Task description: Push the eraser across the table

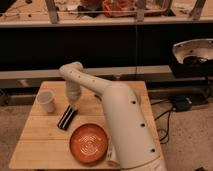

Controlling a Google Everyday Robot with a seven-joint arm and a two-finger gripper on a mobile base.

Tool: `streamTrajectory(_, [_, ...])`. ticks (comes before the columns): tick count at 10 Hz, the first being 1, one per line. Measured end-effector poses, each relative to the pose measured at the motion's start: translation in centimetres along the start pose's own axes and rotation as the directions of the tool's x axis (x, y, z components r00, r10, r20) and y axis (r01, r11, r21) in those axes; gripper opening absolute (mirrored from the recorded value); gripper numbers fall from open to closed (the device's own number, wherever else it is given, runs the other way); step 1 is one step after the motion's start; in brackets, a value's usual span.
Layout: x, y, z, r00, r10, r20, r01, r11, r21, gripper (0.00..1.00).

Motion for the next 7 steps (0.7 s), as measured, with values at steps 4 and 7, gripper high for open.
streamTrajectory(4, [-0.21,0.19,-0.16,1.000,-0.005,0.001,0.006,1.000,-0.009,0.02])
streamTrajectory(7, [-0.30,0.17,0.05,1.000,-0.008,0.001,0.008,1.000,-0.009,0.02])
